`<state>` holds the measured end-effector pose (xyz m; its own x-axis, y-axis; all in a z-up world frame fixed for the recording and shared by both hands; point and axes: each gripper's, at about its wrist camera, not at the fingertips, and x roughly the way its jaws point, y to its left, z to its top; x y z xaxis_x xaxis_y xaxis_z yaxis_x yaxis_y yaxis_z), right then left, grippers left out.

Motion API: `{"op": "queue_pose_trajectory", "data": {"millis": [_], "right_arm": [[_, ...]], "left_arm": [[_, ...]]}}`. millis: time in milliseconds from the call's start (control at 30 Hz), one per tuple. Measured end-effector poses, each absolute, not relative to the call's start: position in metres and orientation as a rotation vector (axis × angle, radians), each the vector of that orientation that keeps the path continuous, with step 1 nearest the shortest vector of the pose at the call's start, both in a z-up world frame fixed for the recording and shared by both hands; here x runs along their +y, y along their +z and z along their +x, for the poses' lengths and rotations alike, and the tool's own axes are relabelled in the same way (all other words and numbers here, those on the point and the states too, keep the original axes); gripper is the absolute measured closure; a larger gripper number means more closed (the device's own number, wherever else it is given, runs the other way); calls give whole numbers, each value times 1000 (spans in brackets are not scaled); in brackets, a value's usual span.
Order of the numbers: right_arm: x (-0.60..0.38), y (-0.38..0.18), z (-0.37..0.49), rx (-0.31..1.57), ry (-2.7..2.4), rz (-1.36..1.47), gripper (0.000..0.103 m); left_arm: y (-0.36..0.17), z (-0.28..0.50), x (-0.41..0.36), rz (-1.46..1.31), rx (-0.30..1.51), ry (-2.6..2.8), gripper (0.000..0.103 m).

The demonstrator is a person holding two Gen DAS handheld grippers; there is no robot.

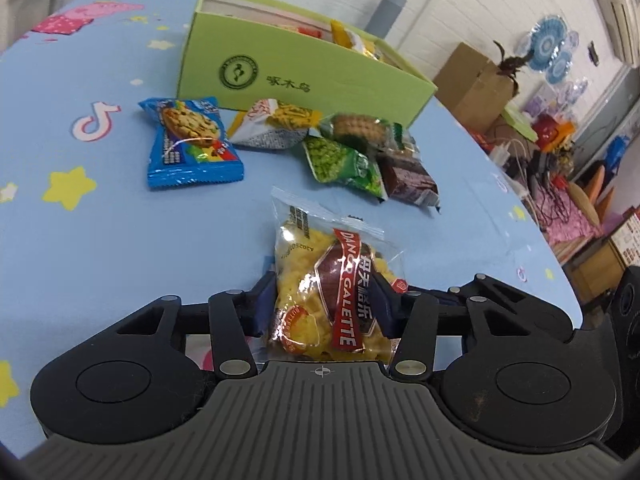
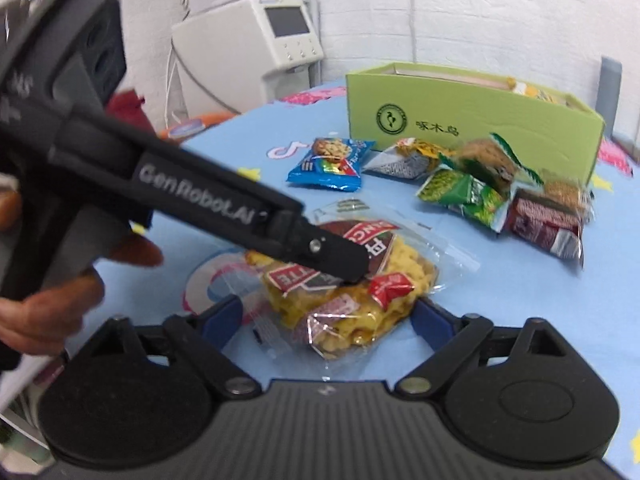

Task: Organize snacks
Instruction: 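Carry the Danco Galette bag into the green box and release it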

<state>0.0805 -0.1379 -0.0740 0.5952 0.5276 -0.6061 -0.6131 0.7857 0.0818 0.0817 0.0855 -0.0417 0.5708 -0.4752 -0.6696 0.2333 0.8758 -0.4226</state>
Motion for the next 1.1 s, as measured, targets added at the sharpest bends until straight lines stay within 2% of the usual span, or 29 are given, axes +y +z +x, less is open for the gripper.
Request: {"op": "queue_pose_trajectory", "data": {"millis": [67, 267, 400, 533, 767, 933, 1000, 1067, 1100], "right_arm": [[-141, -69, 85, 643, 664, -124, 18], [-144, -24, 105, 521, 661, -119, 18], [-133, 8, 151, 441, 668, -155, 17], [-115, 32, 218, 420, 687, -182, 17], [-91, 18, 330, 564, 709, -164, 17], [-85, -11, 358, 637, 720, -174, 14], [-83, -16, 356, 625, 728, -185, 12], [-83, -16, 356, 624, 733, -180, 10], [-82, -16, 355, 626, 728, -187, 11]], "left_arm": [[-32, 82, 93, -347, 850, -423, 79], [16, 107, 103, -398, 731, -427, 77], [52, 159, 108, -376, 648, -407, 75], [70, 226, 115, -360, 631, -367, 68], [35, 336, 120, -352, 736, -302, 67], [10, 353, 109, -280, 767, -282, 66], [8, 347, 104, -243, 749, -294, 60], [9, 343, 98, -221, 744, -321, 39], [11, 341, 95, -206, 738, -315, 37]]}}
